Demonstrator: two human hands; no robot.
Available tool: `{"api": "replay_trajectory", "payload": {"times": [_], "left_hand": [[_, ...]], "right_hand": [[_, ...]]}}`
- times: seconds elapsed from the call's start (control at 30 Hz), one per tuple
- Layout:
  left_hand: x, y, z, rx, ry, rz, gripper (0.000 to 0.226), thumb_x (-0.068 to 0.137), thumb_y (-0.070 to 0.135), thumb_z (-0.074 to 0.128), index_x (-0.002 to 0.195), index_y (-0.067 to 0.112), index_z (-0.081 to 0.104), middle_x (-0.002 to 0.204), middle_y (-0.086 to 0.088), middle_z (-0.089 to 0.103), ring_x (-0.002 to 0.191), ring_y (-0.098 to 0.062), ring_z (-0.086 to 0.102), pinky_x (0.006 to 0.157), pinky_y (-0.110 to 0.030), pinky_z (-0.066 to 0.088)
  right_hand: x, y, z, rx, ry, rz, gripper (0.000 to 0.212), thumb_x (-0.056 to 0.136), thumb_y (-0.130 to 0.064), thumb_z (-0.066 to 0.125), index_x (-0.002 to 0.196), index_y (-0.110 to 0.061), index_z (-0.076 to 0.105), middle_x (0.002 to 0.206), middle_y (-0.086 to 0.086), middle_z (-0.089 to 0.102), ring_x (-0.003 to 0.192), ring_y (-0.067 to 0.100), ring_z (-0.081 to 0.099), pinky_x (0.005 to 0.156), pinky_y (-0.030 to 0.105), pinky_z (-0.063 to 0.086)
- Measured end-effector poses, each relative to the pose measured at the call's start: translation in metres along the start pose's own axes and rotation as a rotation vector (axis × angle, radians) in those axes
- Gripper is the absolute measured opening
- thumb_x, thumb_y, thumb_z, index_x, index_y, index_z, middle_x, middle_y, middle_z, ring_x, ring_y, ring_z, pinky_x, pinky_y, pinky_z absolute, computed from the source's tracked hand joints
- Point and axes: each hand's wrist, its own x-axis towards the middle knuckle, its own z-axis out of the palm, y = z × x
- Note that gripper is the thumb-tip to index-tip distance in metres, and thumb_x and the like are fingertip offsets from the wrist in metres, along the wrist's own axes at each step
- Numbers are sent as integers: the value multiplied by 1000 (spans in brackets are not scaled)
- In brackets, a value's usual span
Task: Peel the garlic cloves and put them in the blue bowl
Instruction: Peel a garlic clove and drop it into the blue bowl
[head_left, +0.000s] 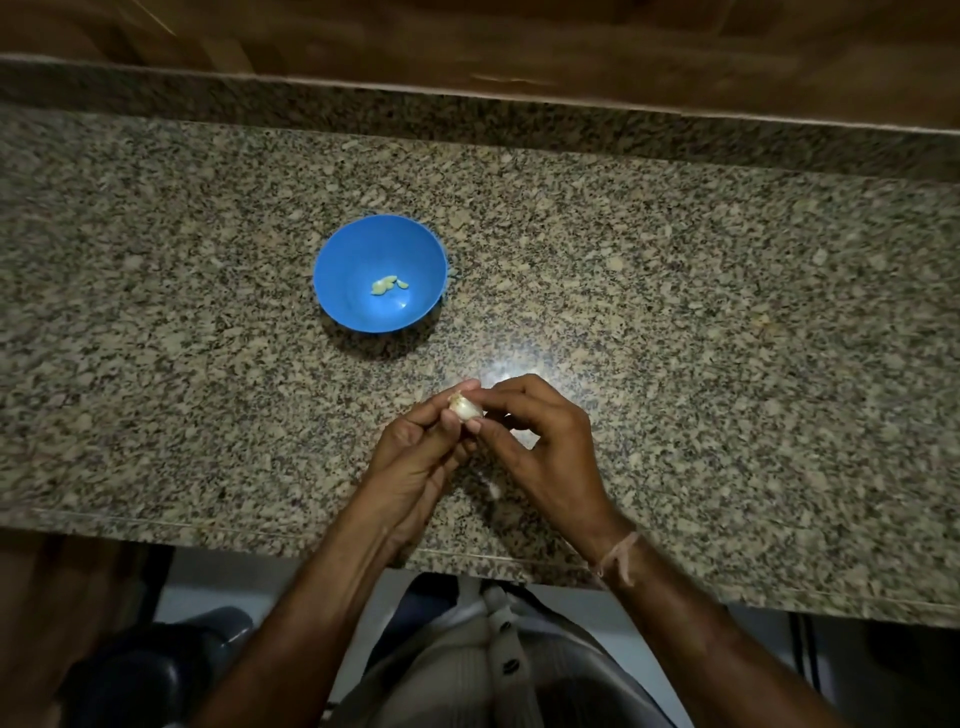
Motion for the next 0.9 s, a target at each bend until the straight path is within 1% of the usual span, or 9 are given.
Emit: {"api": "replay_trajectory", "payload": {"times": [0.1, 0.2, 0.27, 0.37, 0.43, 0.5, 0.6, 0.7, 0.9], "left_hand": [[-5, -3, 3, -4, 46, 24, 74, 68, 42, 94, 130, 11, 70, 133, -16, 70, 119, -19, 69, 102, -27, 54], [-8, -5, 6, 53, 113, 61, 47, 80, 22, 77, 124, 6, 71, 121, -14, 76, 103, -13, 74, 90, -23, 59], [-11, -7, 9, 129, 134, 91, 41, 85, 15, 70, 125, 3, 70, 118, -12, 77, 106, -15, 74, 88, -22, 58], [-14, -10, 9, 190, 149, 121, 40, 89, 16, 68, 127, 3, 69, 122, -15, 76, 116, -22, 71, 94, -25, 58], [-17, -10, 9, 232, 168, 134, 39, 89, 19, 70, 126, 5, 71, 118, -19, 75, 110, -21, 71, 93, -26, 58], [-19, -10, 10, 281, 181, 156, 38, 88, 20, 71, 123, 5, 73, 114, -16, 77, 106, -21, 72, 91, -27, 59], [-20, -10, 13, 355, 198, 180, 33, 93, 15, 69, 123, 3, 72, 114, -9, 79, 110, -22, 74, 91, -28, 60], [-20, -11, 15, 395, 215, 189, 25, 98, 5, 66, 122, 3, 72, 113, -6, 79, 110, -19, 75, 88, -24, 59], [-20, -14, 20, 368, 216, 176, 20, 99, 4, 64, 115, 8, 74, 108, -3, 80, 106, -14, 75, 84, -19, 57]], "right_hand": [[-6, -2, -2, -112, -23, -82, 27, 95, -11, 78, 122, -7, 76, 105, 1, 69, 95, 12, 68, 78, 35, 59], [-10, -1, -5, -231, -42, -159, 24, 99, -14, 74, 122, -7, 75, 105, 1, 69, 93, 10, 67, 79, 31, 58], [-12, 0, -6, -274, -58, -173, 23, 101, -16, 72, 122, -8, 75, 105, 1, 69, 93, 10, 67, 80, 30, 57], [-15, 1, -6, -295, -82, -163, 22, 104, -19, 68, 123, -9, 74, 106, 2, 69, 94, 13, 67, 81, 33, 56], [-18, 1, -6, -286, -94, -169, 23, 105, -20, 66, 123, -9, 73, 108, 3, 70, 96, 14, 68, 82, 33, 56], [-20, 0, -4, -313, -93, -186, 24, 105, -21, 65, 124, -9, 73, 107, 3, 70, 95, 15, 68, 81, 33, 56], [-23, 1, -2, -374, -57, -196, 25, 105, -21, 64, 126, -10, 72, 105, 3, 70, 92, 14, 67, 78, 30, 56], [-26, 1, 2, -381, -18, -178, 26, 106, -24, 61, 125, -10, 72, 104, 3, 69, 90, 15, 67, 75, 31, 56], [-28, 6, 3, -368, -11, -138, 24, 107, -22, 60, 124, -10, 72, 102, 2, 68, 88, 13, 66, 73, 31, 55]]}}
